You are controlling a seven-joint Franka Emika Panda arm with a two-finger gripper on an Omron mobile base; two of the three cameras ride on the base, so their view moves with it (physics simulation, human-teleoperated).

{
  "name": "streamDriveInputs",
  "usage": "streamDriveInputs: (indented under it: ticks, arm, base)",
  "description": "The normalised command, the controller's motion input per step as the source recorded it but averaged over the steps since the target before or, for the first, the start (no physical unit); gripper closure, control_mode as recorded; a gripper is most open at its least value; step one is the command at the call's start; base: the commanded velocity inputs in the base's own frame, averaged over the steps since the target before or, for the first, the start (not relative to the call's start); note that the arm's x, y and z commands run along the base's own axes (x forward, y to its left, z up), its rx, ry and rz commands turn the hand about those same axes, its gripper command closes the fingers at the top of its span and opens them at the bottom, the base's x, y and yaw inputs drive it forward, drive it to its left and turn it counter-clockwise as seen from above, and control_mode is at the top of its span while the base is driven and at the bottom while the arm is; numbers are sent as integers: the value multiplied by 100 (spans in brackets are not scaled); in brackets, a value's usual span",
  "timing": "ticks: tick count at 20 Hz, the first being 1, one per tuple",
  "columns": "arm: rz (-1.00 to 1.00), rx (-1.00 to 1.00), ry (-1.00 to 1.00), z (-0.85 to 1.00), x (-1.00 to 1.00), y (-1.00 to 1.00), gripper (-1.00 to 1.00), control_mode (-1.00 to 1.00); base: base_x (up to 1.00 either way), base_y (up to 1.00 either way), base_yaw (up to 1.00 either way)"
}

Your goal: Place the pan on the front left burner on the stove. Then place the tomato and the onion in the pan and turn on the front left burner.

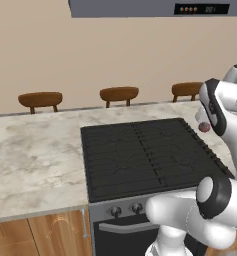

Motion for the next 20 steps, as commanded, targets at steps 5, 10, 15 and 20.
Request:
streamDriveInputs:
  ticks: [5,10,15,20]
  arm:
    - [-1,0,7,-17,0,-42,-100,-100]
    - [-1,0,6,-17,0,-44,-100,-100]
    - [-2,0,4,-19,0,-50,-100,-100]
    - [-2,0,2,-17,0,-48,-100,-100]
  base:
    - [0,0,0]
    - [0,0,0]
    - [0,0,0]
    - [0,0,0]
